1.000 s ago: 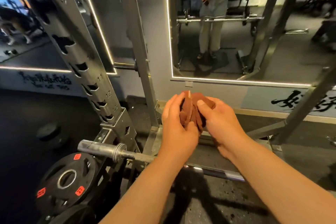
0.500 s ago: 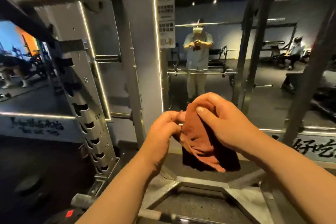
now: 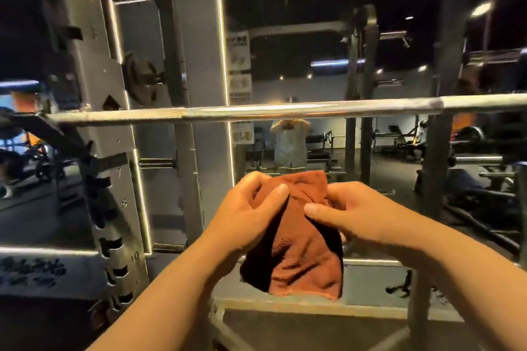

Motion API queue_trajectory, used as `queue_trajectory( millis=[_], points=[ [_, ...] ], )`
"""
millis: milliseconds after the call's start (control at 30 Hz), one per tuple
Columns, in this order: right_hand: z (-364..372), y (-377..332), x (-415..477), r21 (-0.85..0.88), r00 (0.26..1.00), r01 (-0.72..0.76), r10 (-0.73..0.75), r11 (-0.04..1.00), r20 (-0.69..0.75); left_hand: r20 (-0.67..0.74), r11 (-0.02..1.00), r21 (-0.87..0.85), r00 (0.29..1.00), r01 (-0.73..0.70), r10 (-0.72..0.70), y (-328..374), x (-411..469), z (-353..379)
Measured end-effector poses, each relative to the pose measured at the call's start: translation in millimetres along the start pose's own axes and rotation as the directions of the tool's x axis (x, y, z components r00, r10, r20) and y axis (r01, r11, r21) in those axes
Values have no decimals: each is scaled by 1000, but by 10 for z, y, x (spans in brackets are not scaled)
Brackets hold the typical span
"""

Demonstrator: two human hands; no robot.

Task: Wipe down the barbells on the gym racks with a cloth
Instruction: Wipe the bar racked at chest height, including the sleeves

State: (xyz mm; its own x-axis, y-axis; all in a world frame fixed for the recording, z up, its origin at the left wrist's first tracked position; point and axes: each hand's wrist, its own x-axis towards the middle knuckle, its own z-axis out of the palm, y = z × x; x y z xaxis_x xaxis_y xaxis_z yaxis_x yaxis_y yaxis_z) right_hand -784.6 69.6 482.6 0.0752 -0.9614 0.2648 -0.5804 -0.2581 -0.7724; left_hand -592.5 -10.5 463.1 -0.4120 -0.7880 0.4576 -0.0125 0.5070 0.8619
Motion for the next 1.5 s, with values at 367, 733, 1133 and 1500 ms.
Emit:
queue_trajectory(
  millis=[367, 733, 1133, 1500],
  points=[
    [-388, -488, -194, 303, 920, 3, 116, 953, -375, 123, 968, -215, 987, 131, -106, 590, -27, -143],
    [-719, -747, -265, 299, 986, 19, 32, 954, -163, 238, 997, 64, 971, -40, 23, 1001, 106, -224],
    [-651, -615, -130, -470, 893, 23, -229, 883, -387, 122, 931, 321, 982, -176, 144, 919, 198, -136],
    [-624, -147, -424, -187, 815, -139, 5, 972, -580, 127, 972, 177, 983, -152, 131, 975, 349, 532]
  ],
)
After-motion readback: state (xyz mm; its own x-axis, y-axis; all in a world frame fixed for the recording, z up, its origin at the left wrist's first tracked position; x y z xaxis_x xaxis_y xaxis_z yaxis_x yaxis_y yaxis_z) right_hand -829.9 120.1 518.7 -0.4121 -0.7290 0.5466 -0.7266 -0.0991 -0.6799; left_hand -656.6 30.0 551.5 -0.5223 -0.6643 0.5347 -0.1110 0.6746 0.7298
